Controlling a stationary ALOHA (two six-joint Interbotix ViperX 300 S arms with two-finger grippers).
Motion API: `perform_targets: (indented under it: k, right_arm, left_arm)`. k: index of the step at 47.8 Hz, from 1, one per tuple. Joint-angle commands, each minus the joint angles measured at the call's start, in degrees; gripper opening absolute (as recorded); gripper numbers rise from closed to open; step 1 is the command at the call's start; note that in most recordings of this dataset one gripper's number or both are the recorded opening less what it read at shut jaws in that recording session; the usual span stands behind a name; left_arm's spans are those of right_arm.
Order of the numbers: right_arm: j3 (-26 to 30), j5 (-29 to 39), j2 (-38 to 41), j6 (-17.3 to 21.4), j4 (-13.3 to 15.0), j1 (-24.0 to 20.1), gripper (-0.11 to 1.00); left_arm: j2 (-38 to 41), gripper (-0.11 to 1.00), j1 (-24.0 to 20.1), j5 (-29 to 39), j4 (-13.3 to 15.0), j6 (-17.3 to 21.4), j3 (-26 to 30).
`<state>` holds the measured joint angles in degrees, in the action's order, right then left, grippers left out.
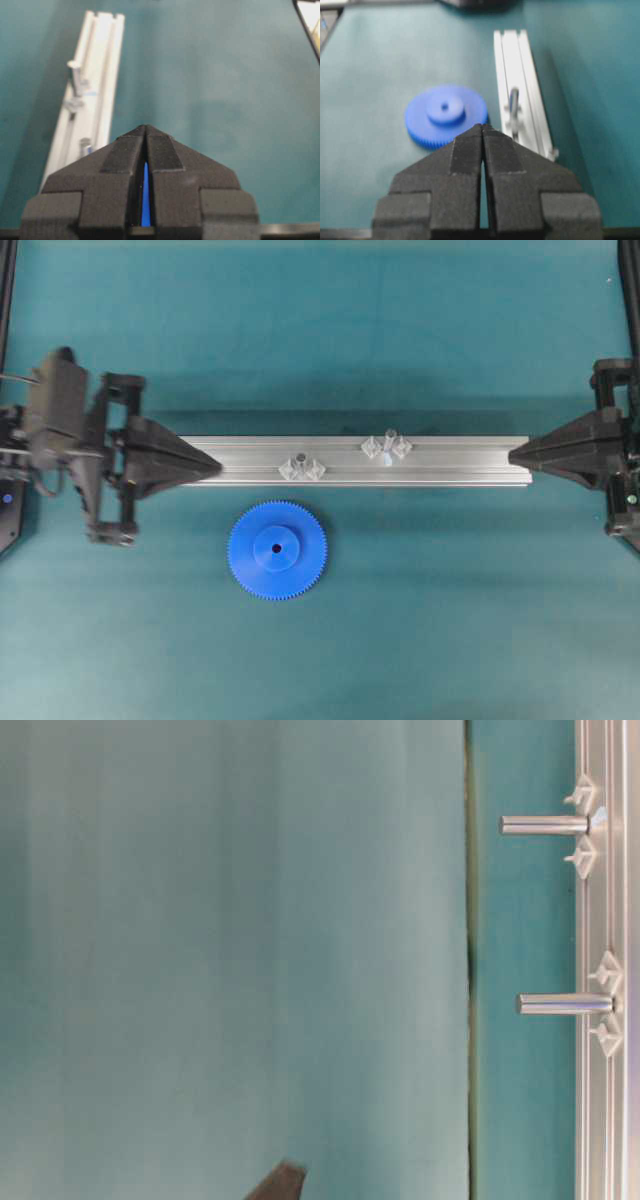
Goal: Find the location of the shaft and insert the large gear.
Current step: 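Move the left gripper over the large blue gear's hub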
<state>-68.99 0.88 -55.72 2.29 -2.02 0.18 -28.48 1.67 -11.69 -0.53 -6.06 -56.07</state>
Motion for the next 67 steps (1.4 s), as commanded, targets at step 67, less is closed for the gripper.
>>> perform_targets:
  k: [67]
  right_arm:
    - [-1.5, 6.8, 0.1, 0.4, 0.0, 2.5, -0.02]
  left_arm:
    - [22.9, -0.01, 4.7, 33.3, -0.2, 0.1, 25.2]
